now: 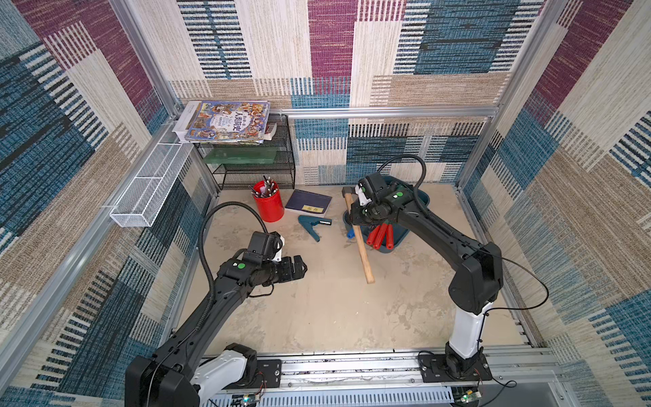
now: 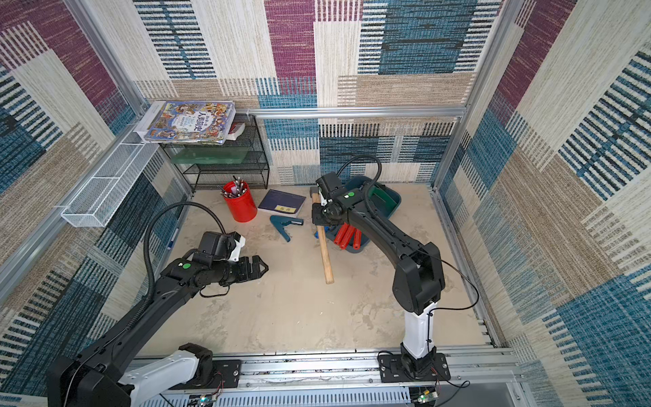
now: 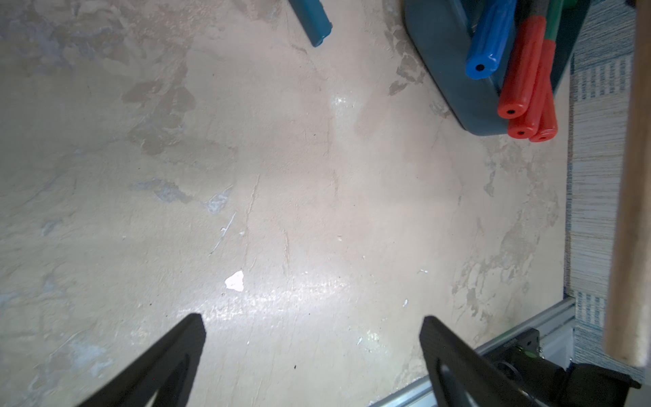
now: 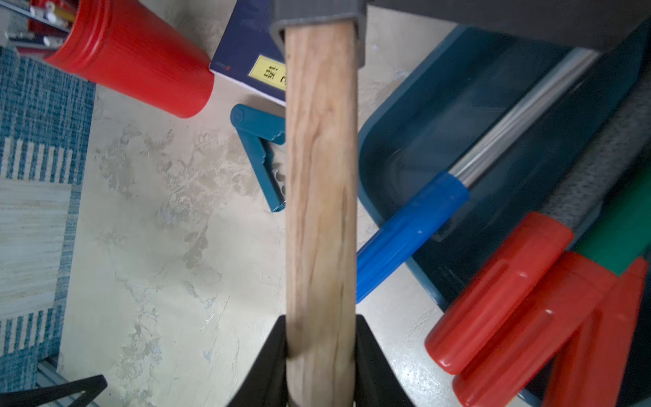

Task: Put the small hoe into the storage box
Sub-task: Place the hoe in the storage box.

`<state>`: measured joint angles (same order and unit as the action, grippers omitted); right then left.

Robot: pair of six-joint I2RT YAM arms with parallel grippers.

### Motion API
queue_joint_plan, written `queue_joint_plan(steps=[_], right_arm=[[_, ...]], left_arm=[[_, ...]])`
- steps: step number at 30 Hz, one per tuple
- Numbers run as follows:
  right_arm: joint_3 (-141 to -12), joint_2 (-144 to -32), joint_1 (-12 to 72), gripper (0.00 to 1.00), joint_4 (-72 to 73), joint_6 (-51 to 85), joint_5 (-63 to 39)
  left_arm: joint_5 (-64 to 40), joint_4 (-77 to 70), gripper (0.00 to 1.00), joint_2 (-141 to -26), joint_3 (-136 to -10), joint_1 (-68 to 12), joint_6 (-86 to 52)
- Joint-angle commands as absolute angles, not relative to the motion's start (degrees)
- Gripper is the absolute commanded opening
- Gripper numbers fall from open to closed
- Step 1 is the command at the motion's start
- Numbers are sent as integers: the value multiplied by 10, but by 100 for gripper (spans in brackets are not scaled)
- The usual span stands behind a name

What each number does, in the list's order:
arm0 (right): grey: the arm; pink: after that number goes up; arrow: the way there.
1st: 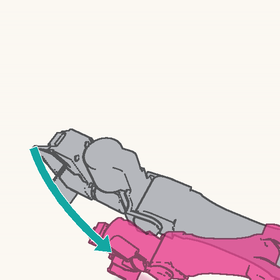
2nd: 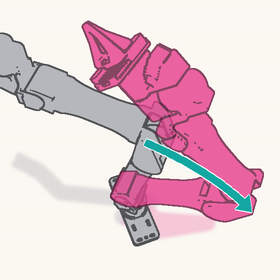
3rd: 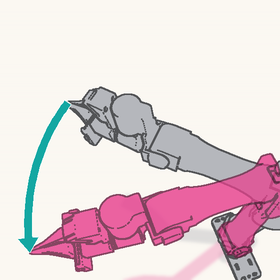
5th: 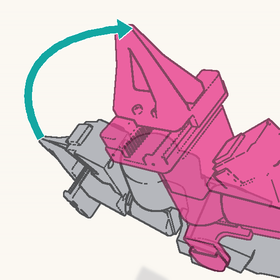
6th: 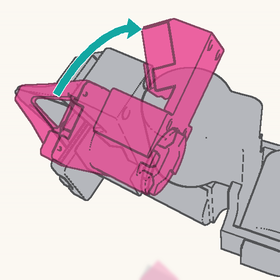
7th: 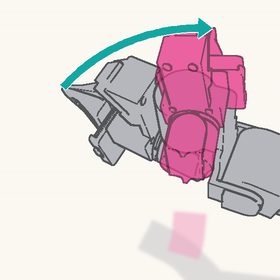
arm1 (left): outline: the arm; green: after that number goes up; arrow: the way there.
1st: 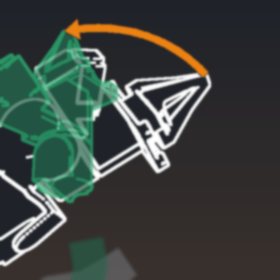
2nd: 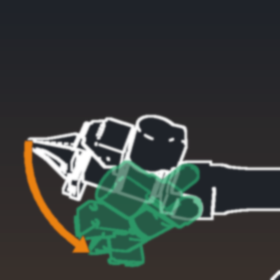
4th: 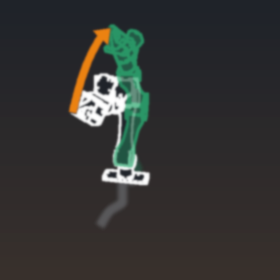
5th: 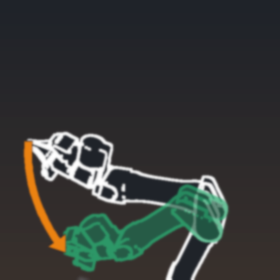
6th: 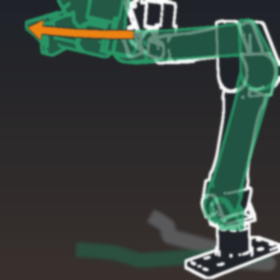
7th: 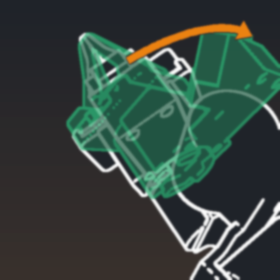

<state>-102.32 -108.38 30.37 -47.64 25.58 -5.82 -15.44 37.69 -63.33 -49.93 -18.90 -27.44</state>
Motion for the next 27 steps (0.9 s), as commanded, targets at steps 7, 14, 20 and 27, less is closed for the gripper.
queue_joint_plan(steps=[7, 14, 20, 27], right_arm=[[-1012, -1070, 261, 0, -401, 293, -80], [-1001, -1062, 222, 0, -376, 313, -95], [-985, -1058, 184, 0, -346, 330, -113], [-962, -1060, 143, 0, -302, 353, -135]], left_arm=[[-207, 316, 99, -645, -509, -201, -259], [-197, 296, 98, -649, -510, -219, -255], [-190, 294, 98, -653, -514, -226, -256], [-186, 294, 98, -655, -512, -232, -259]])
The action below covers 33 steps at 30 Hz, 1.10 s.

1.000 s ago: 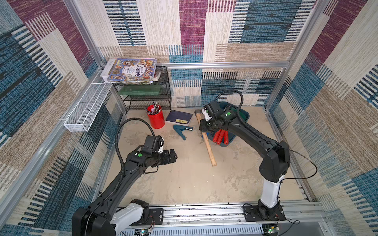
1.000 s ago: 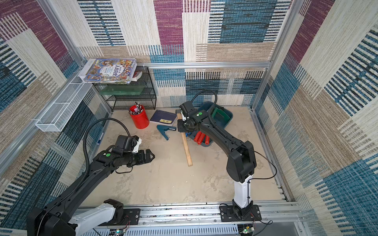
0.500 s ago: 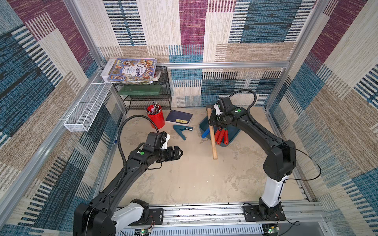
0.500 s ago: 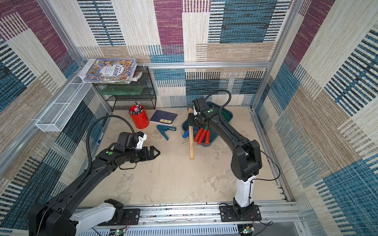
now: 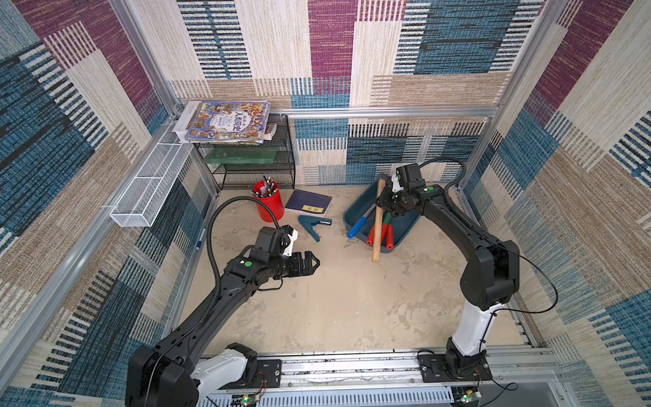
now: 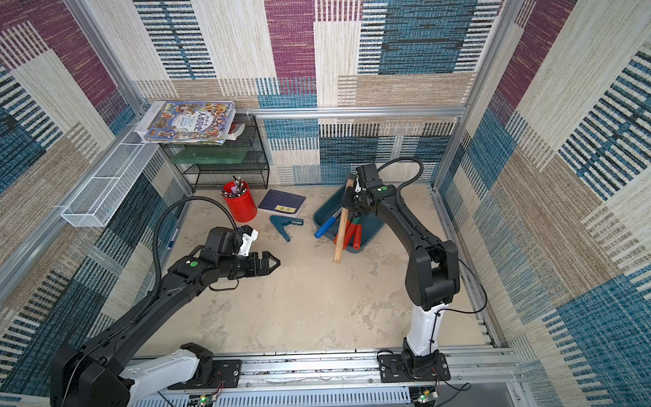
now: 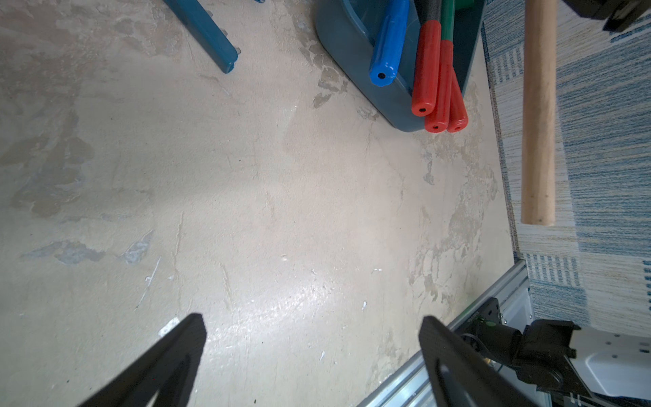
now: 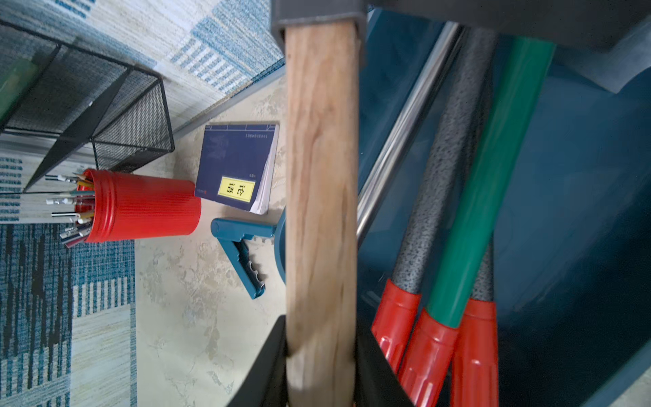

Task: Put the small hoe into the storage box
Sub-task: Place the hoe in the storage box.

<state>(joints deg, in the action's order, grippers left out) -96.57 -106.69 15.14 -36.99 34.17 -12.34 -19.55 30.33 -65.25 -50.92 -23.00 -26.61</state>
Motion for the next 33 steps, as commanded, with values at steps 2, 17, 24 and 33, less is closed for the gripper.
queue_joint_plan(steps=[2, 17, 24, 33], right_arm=[[-954, -1060, 133, 0, -288, 361, -139], [-890, -1066, 70, 0, -184, 414, -174], [-880, -1085, 55, 0, -161, 426, -191], [-853, -1098, 47, 0, -126, 450, -203]], left_arm=[[-185, 294, 98, -655, -511, -233, -260], [-183, 296, 98, -648, -501, -234, -262], [-182, 297, 98, -646, -497, -234, -262], [-179, 300, 98, -644, -496, -235, -262]])
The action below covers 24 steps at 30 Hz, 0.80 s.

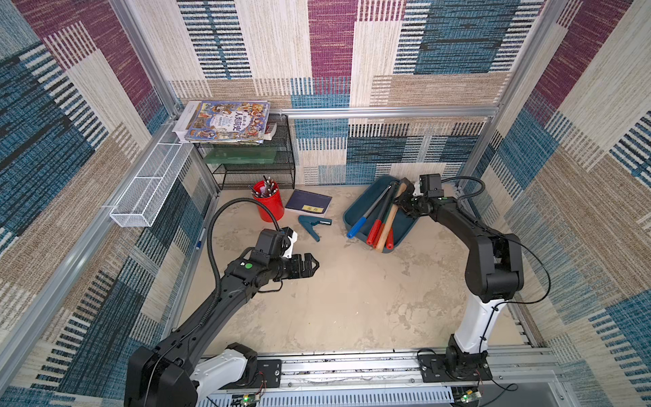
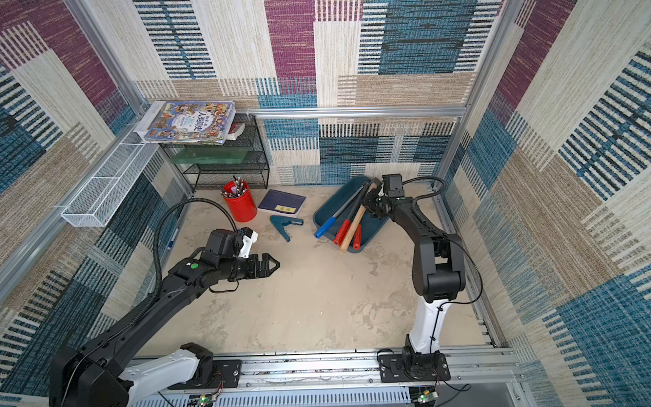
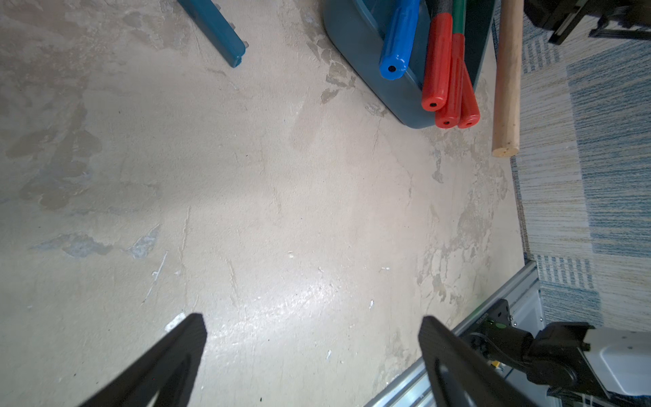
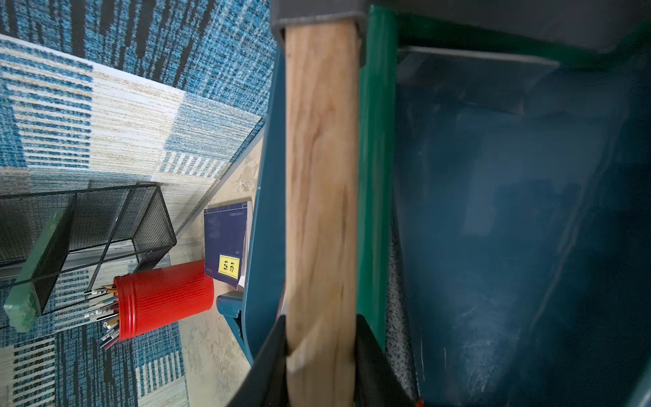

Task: Put the small hoe into the storage box
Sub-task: Place the hoe in the storage box.

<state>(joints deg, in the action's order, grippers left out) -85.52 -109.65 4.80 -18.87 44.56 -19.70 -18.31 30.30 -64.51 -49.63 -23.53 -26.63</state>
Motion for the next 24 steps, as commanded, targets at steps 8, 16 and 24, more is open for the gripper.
queue_joint_plan(steps=[8, 16, 24], right_arm=[[-846, -1120, 32, 0, -105, 472, -222], [-846, -1135, 25, 0, -99, 488, -235], [-853, -1155, 24, 3, -105, 497, -243]], left_arm=[[-179, 299, 98, -643, -495, -236, -262], [-180, 301, 98, -644, -496, -236, -263], [-178, 305, 98, -645, -500, -235, -261]])
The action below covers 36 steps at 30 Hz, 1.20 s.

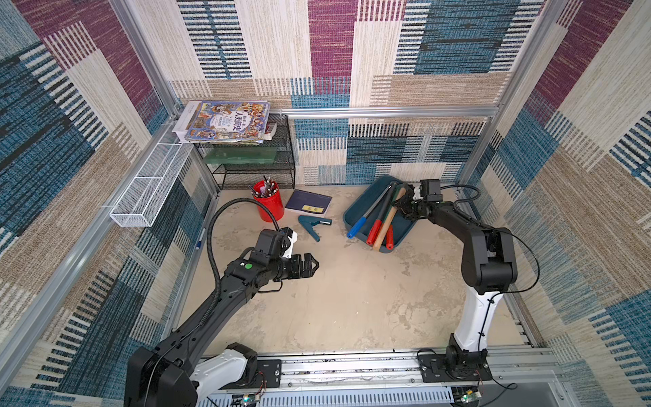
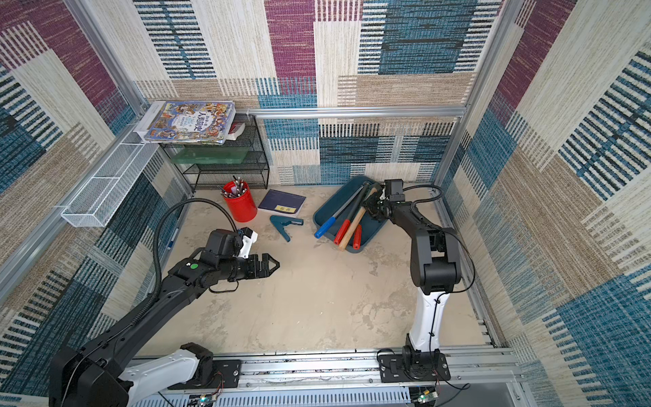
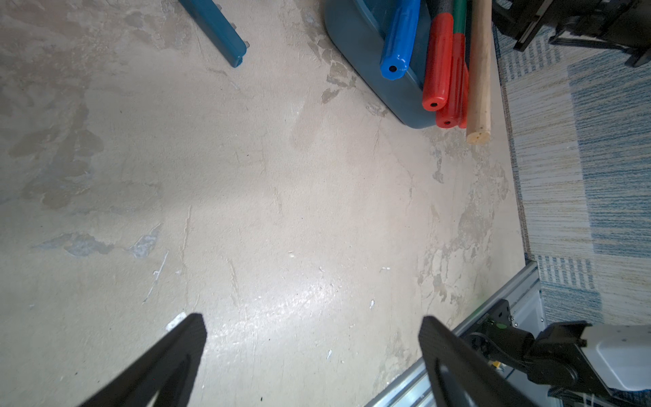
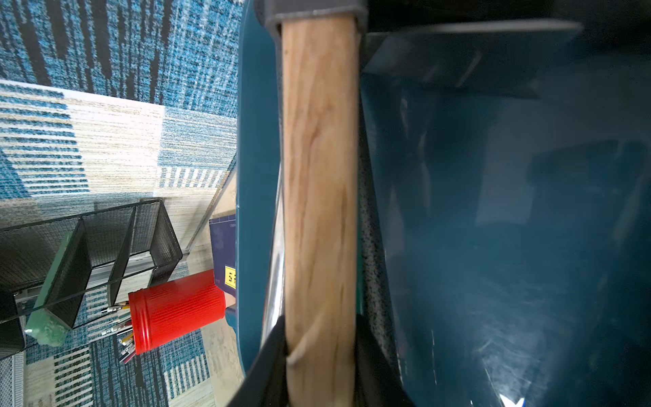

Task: Put the small hoe into the storage box
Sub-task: Place the hoe in the storage box.

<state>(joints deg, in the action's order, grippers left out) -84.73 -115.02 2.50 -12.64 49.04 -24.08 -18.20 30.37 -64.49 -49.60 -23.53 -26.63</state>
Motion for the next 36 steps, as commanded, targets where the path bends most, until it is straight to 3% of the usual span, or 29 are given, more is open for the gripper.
queue_joint_plan(steps=[1, 4, 16, 19, 23, 36], right_arm=[[-854, -1157, 24, 6, -107, 497, -241], [-853, -1158, 24, 14, -107, 498, -238], [-867, -1173, 24, 26, -118, 493, -236], [-867, -1170, 24, 36, -126, 492, -230], [-867, -1163, 24, 41, -132, 486, -224], [-864, -1139, 26, 73, -155, 471, -206]], left_arm=[[-178, 305, 98, -645, -500, -235, -260], [-178, 305, 98, -646, -501, -235, -259], [-175, 311, 98, -646, -503, -235, -256], [-173, 313, 98, -645, -502, -236, -255], [-172, 314, 98, -643, -501, -236, -256], [-162, 323, 98, -639, -504, -236, -248]])
